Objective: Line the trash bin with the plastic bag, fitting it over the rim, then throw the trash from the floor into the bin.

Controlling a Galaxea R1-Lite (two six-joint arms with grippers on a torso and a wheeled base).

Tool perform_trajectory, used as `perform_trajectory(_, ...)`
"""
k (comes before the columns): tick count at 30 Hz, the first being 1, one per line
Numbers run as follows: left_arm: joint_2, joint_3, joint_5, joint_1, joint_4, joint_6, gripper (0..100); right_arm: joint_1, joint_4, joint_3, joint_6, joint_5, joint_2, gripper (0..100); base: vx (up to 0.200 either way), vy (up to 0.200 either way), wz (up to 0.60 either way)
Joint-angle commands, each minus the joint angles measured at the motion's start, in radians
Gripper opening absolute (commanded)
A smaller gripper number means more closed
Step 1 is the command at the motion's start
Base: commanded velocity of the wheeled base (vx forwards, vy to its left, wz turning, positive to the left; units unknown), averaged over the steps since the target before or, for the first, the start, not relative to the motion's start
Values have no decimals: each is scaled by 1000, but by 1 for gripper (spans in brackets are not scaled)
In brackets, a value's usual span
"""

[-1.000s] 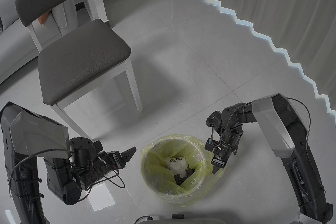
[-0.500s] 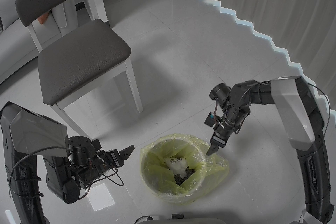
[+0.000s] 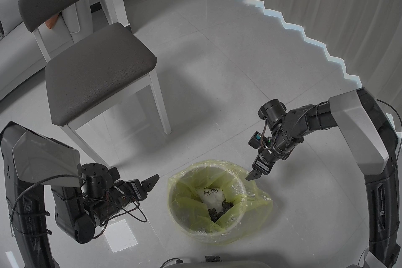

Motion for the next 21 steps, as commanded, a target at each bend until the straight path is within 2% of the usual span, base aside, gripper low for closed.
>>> perform_trajectory(1, -8, 7, 1, -1, -18, 0, 100, 2, -56, -10, 6, -7, 77, 100, 0, 0, 0)
perform_trajectory(6, -11, 7, 4, -1, -18, 0, 100, 8, -56, -105, 24, -13, 172, 100, 0, 0, 0)
perform_trajectory(12, -30, 15, 4, -2, -18, 0, 100, 2, 52, -257, 32, -33, 271, 100, 0, 0, 0)
perform_trajectory(21, -13, 0, 1, 4, -18, -2, 100, 10, 133, -257, 49, -31, 281, 100, 0, 0, 0)
